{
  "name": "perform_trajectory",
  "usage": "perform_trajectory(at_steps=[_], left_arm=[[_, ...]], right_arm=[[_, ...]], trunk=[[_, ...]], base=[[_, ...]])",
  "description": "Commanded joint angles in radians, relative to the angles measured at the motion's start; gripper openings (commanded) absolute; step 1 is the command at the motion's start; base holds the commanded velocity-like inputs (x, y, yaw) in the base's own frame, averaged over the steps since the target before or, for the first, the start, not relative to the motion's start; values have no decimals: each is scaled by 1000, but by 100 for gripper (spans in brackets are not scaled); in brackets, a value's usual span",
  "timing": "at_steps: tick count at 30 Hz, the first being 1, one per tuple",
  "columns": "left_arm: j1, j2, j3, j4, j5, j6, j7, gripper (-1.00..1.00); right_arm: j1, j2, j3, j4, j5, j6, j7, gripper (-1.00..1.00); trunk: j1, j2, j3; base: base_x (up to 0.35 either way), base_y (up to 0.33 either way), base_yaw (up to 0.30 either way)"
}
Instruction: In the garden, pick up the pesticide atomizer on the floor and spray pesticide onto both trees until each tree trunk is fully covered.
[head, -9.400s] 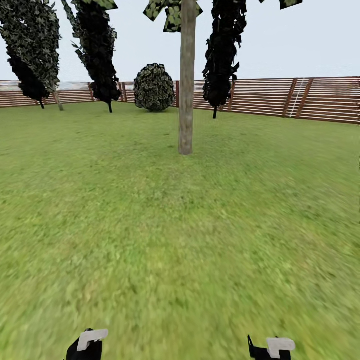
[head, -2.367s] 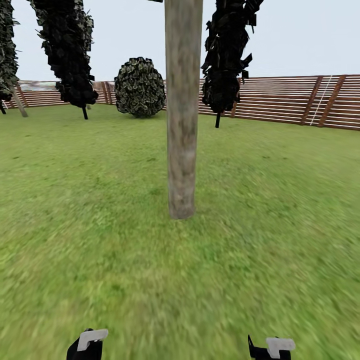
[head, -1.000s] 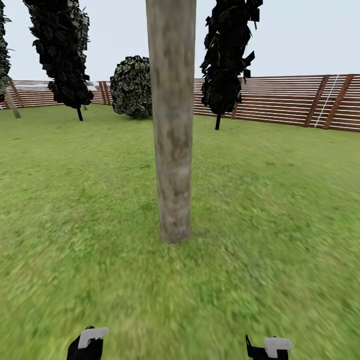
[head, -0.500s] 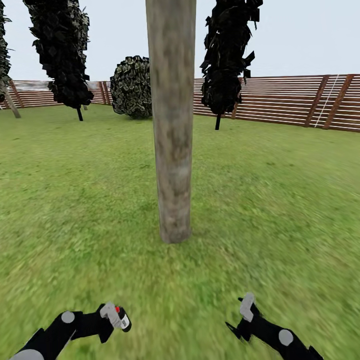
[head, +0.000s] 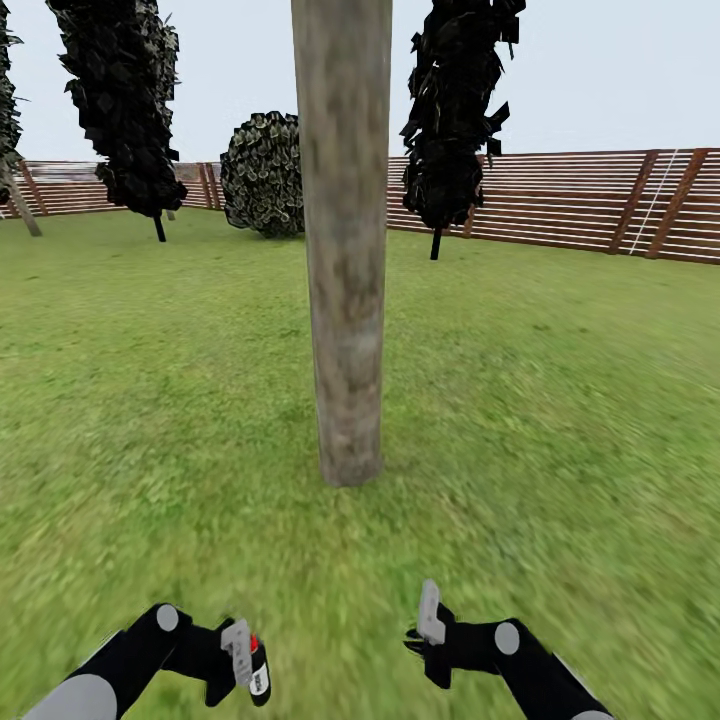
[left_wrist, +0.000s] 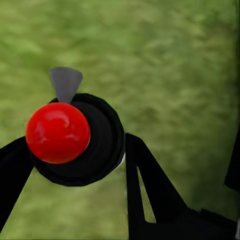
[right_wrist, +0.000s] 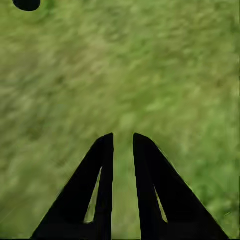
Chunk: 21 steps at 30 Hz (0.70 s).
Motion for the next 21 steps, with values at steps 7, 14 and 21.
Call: perform_trajectory(at_steps=[7,14,21], left_arm=[[1,-34,-66,-1,0,13,5,-100],[1,-56,-68,-3,0,10,10,-100],[0,-79,-69,-5,0,6,16,-100]], right_arm=[[-2,71,36,-8,31,18,19,-100],[-7,117,51,-71,31,20,91,-100],[-9,130,51,-94,29,20,96,-100]], trunk=[[0,0,0],[0,0,0],[0,0,0]], base=[[0,0,0],[0,0,0],[0,0,0]])
